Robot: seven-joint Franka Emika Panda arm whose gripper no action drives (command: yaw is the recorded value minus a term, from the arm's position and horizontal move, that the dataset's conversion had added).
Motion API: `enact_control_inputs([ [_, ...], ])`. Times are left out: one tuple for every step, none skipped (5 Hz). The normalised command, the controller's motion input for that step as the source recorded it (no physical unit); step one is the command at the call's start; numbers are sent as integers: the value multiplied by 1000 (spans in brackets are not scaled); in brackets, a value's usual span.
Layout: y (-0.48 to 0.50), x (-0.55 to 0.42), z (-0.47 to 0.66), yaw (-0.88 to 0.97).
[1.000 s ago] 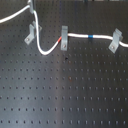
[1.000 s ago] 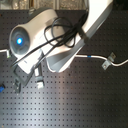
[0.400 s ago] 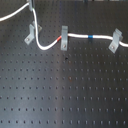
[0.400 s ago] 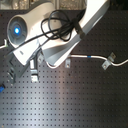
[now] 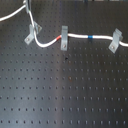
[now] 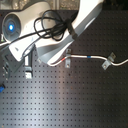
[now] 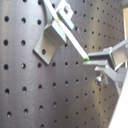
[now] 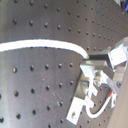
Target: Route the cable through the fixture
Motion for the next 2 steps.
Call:
enact_control_inputs([
  [192, -205, 517, 189],
  [29, 34, -62, 66],
])
